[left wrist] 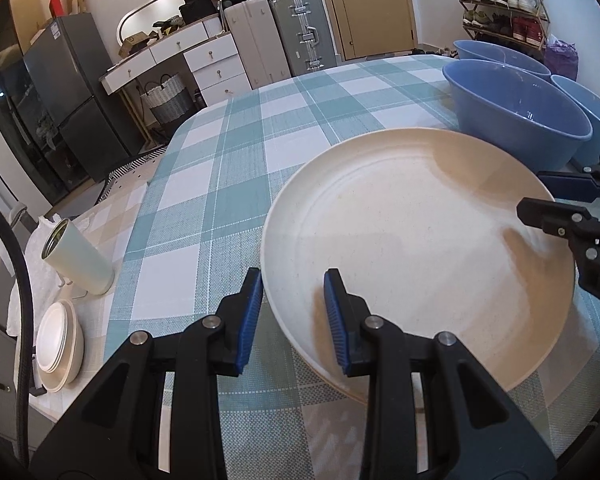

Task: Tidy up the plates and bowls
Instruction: 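Lower the cream plate onto the stack and open both grippers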

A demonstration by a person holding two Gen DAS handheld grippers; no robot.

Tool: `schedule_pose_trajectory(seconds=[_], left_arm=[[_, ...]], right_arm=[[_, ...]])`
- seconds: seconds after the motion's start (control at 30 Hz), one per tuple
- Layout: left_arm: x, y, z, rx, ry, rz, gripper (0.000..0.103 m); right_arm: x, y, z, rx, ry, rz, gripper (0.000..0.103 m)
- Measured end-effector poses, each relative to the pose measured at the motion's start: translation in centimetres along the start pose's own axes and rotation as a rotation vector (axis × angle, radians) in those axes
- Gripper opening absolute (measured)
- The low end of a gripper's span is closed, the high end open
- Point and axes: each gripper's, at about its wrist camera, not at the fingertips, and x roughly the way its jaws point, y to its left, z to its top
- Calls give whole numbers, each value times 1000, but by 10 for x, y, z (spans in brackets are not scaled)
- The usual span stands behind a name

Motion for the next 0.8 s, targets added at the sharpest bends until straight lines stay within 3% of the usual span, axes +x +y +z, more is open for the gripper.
schedule_pose_trajectory(seconds=[0.6, 0.8], left_arm=[[12, -2, -4, 7, 44, -23, 29], [12, 0, -5, -19, 46, -61, 37]], right_arm=[[3, 1, -1, 4, 11, 31, 40], [3, 1, -2, 10, 15, 36, 41]])
